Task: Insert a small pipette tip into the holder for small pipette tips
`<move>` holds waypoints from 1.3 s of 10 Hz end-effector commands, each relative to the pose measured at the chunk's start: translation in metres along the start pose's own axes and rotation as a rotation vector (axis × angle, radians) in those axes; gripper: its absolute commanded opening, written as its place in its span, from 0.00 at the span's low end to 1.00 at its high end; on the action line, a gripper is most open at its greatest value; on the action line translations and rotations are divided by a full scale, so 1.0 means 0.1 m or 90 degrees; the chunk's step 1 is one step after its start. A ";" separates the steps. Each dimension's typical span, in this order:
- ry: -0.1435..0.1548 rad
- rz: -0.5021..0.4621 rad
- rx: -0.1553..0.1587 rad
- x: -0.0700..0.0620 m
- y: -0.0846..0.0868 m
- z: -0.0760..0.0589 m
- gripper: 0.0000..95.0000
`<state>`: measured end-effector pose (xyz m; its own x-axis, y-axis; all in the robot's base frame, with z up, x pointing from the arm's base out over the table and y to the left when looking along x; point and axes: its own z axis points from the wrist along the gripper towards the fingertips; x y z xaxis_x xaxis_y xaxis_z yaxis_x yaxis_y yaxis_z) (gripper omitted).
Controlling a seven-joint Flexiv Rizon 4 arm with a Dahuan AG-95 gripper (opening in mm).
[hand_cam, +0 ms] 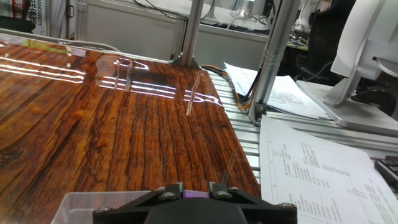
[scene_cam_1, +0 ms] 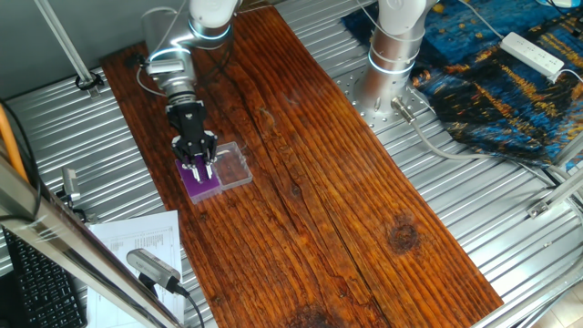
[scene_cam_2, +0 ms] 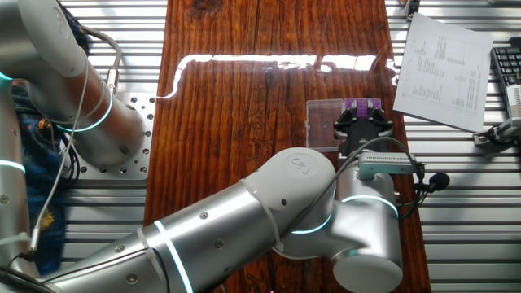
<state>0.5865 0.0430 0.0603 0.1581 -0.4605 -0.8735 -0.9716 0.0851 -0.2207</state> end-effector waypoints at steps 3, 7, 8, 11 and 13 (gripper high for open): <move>0.033 0.009 -0.007 -0.04 -0.02 -0.04 0.20; 0.077 0.048 -0.014 -0.14 -0.04 -0.12 0.40; 0.097 0.072 -0.016 -0.18 -0.04 -0.13 0.20; 0.200 0.174 -0.007 -0.41 -0.05 -0.18 0.00; 0.255 0.228 0.012 -0.51 -0.08 -0.16 0.00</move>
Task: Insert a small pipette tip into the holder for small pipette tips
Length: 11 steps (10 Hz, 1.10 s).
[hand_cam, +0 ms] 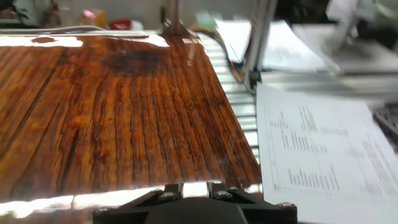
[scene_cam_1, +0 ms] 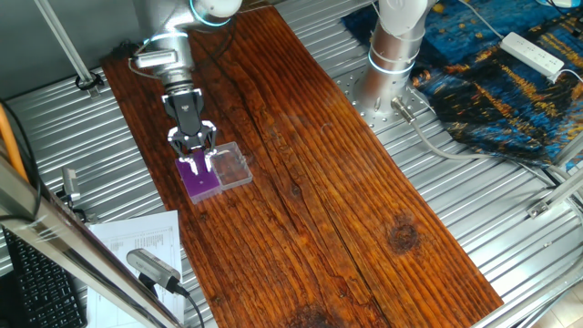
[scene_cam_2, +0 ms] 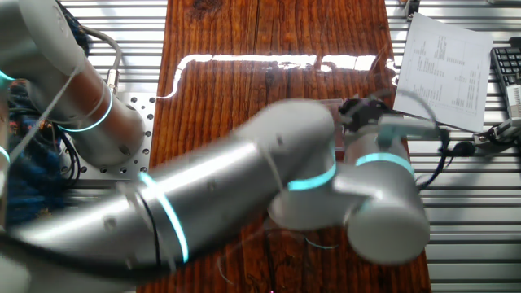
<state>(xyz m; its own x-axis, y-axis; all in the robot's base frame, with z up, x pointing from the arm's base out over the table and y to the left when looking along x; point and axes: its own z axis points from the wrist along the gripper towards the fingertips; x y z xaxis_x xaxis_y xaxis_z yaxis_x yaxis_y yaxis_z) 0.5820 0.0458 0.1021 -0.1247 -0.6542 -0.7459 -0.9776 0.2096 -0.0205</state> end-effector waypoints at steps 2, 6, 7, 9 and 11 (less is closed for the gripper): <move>0.117 0.132 0.032 -0.18 -0.02 -0.02 0.00; 0.226 0.230 0.081 -0.38 -0.11 0.06 0.00; 0.245 0.266 0.094 -0.37 -0.14 0.10 0.00; 0.275 0.359 0.126 -0.37 -0.14 0.10 0.00; 0.316 0.388 0.153 -0.37 -0.14 0.10 0.00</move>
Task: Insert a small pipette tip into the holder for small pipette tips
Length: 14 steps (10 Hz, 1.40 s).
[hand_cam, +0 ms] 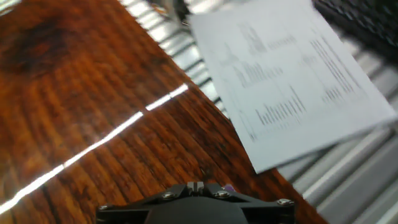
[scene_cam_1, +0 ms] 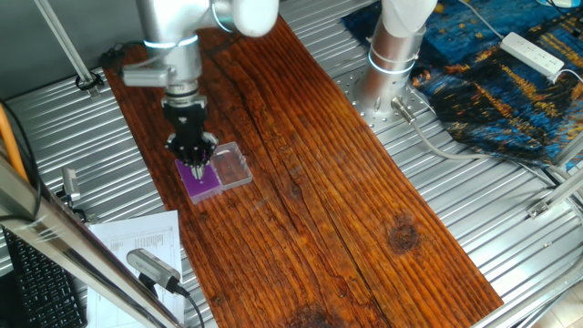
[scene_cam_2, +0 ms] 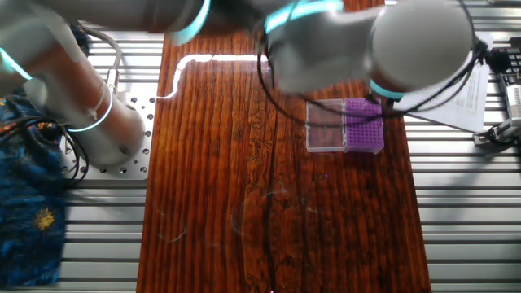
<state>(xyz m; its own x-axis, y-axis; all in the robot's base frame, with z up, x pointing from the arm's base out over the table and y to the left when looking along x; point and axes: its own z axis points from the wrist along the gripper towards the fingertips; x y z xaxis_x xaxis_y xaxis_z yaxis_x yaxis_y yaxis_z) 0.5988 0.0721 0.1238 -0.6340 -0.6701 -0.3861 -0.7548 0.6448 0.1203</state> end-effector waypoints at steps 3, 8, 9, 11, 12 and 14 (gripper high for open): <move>0.086 0.066 0.059 -0.03 -0.01 0.01 0.00; 0.084 0.083 0.080 -0.01 0.00 0.06 0.00; 0.095 0.100 0.089 -0.02 0.02 0.07 0.00; 0.117 0.133 0.098 -0.01 0.02 0.08 0.00; 0.119 0.153 0.098 0.00 0.01 0.09 0.00; 0.114 0.182 0.114 0.06 -0.01 0.19 0.00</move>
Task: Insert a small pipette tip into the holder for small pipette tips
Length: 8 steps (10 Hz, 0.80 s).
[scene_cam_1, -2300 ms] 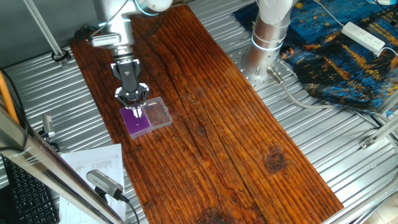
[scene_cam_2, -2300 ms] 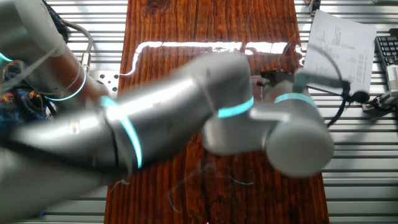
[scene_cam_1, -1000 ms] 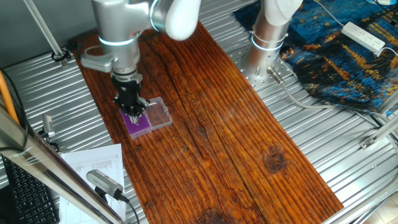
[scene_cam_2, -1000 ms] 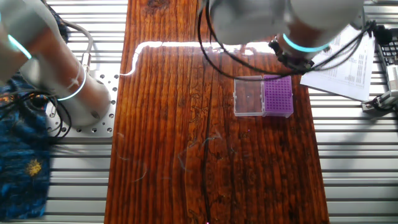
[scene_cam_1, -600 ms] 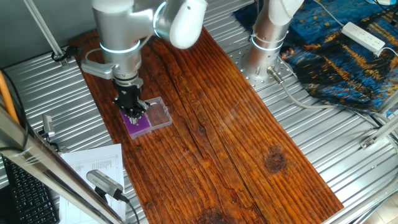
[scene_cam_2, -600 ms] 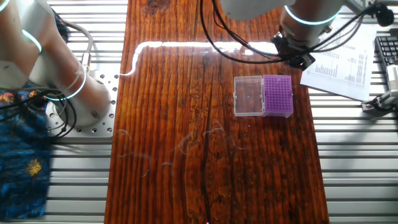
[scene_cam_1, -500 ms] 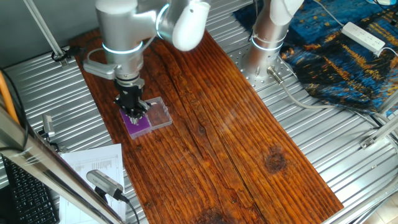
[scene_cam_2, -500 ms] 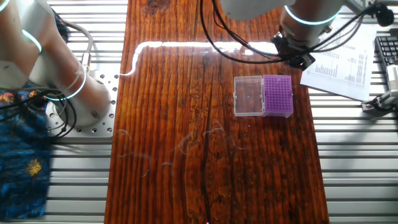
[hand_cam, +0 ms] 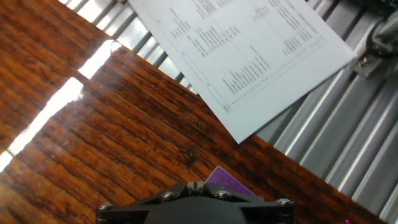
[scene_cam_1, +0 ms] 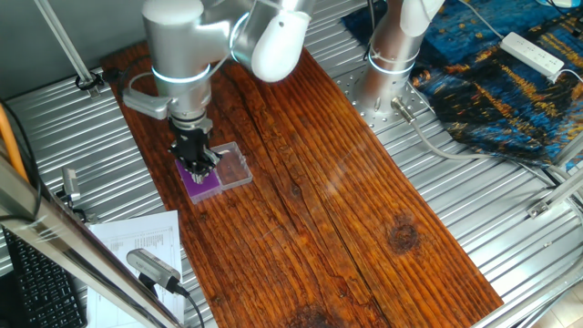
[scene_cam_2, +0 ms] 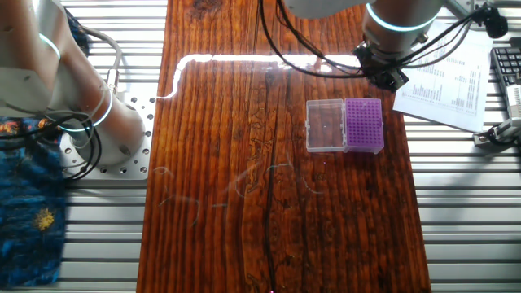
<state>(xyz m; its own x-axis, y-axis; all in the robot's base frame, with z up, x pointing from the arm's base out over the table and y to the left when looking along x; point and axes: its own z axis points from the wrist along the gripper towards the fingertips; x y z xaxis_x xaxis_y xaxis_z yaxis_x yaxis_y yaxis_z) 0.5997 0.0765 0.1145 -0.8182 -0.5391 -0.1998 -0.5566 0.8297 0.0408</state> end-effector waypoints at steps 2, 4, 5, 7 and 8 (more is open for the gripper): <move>-0.017 0.020 0.014 0.10 -0.04 0.25 0.00; -0.028 0.016 0.021 0.11 -0.03 0.26 0.00; -0.035 0.015 0.023 0.10 -0.03 0.25 0.00; -0.044 0.002 0.029 0.11 -0.03 0.27 0.00; -0.050 -0.018 0.030 0.11 -0.03 0.28 0.00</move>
<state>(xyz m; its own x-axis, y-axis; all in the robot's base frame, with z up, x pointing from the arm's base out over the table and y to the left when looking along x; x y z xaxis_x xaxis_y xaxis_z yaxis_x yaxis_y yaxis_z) 0.5957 0.0713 0.0858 -0.7971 -0.5394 -0.2714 -0.5578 0.8299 -0.0113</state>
